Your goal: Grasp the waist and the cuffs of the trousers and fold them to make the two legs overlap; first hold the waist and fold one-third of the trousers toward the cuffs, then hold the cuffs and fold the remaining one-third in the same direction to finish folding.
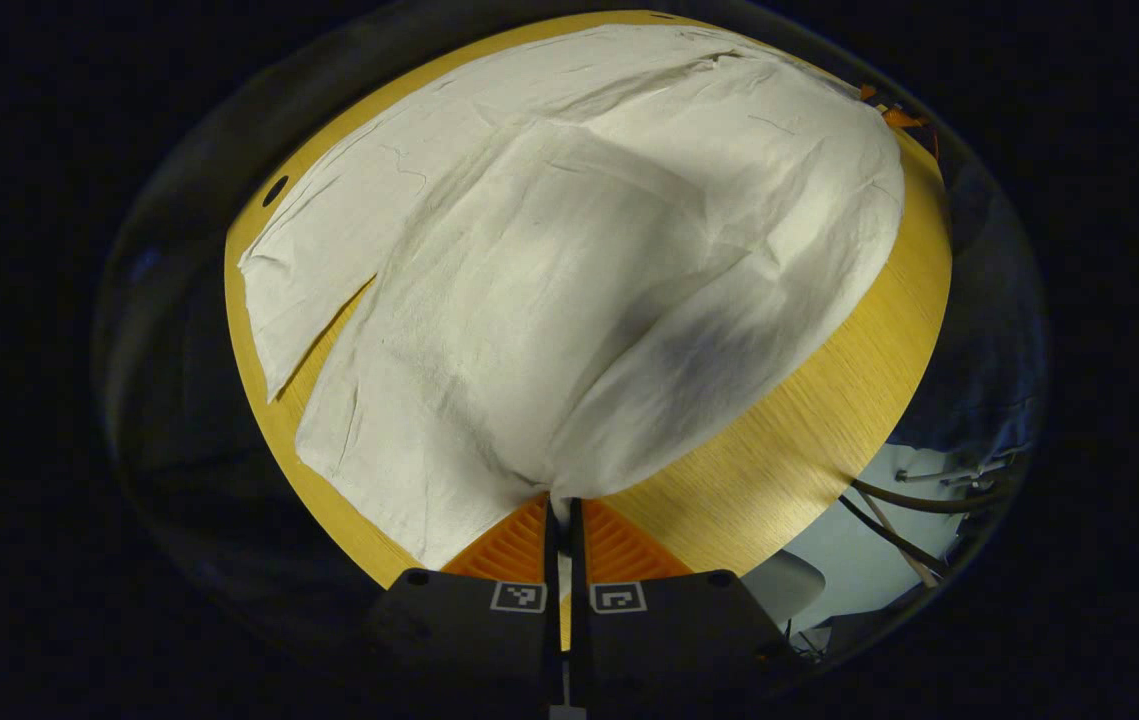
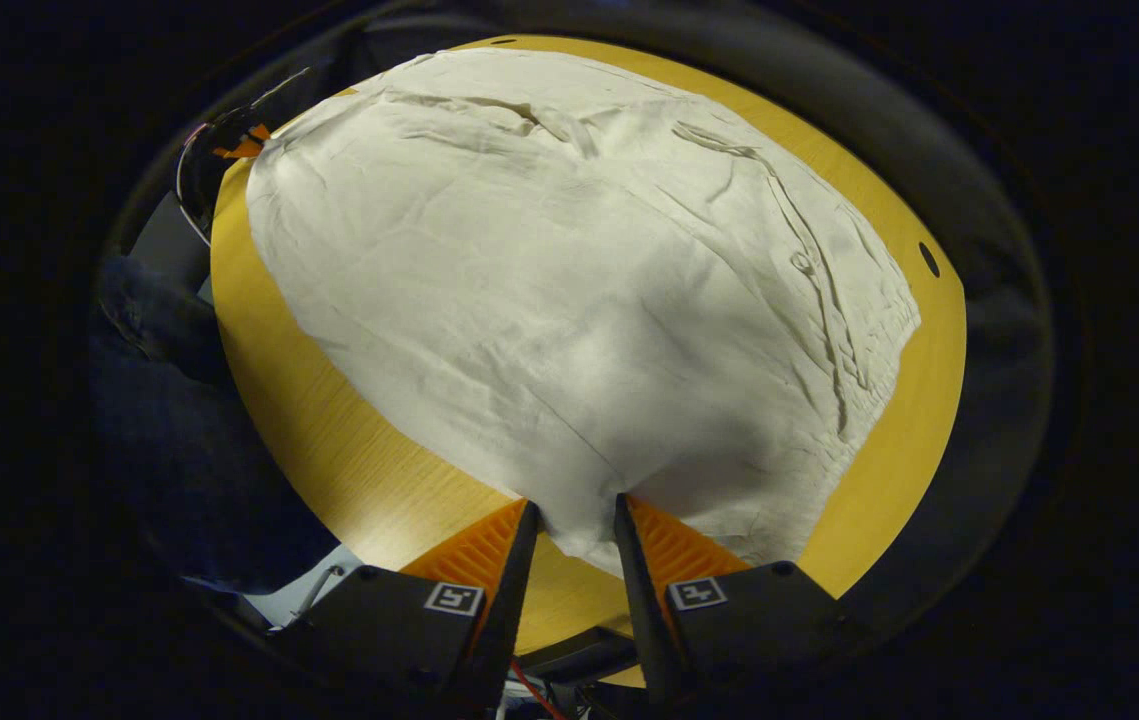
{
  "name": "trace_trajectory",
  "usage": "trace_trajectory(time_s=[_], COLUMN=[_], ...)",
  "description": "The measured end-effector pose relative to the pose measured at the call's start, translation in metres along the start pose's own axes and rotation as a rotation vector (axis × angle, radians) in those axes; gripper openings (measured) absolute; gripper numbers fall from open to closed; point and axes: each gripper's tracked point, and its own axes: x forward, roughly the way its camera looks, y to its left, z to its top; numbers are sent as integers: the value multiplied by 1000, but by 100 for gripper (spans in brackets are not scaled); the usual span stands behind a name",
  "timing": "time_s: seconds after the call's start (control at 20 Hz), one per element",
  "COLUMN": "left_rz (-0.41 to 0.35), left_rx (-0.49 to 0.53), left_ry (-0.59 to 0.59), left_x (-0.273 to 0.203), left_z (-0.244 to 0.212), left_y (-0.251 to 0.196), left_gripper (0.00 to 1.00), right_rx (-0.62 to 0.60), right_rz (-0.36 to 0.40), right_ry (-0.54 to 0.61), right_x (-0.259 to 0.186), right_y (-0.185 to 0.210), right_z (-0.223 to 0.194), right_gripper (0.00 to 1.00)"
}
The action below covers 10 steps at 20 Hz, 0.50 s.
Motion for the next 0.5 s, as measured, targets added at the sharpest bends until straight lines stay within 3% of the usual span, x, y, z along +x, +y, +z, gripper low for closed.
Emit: trace_trajectory(time_s=[0.15, 0.5], left_rz=[-1, -34], left_rx=[1, -21], left_ry=[1, 37], left_x=[0, 0], left_z=[0, 0], left_y=[0, 0], left_gripper=[1, 2], right_rx=[-12, 43], right_rz=[-21, -52], right_ry=[-25, -51], right_x=[0, -2], right_y=[-4, -6], right_z=[3, 3], right_gripper=[24, 7])
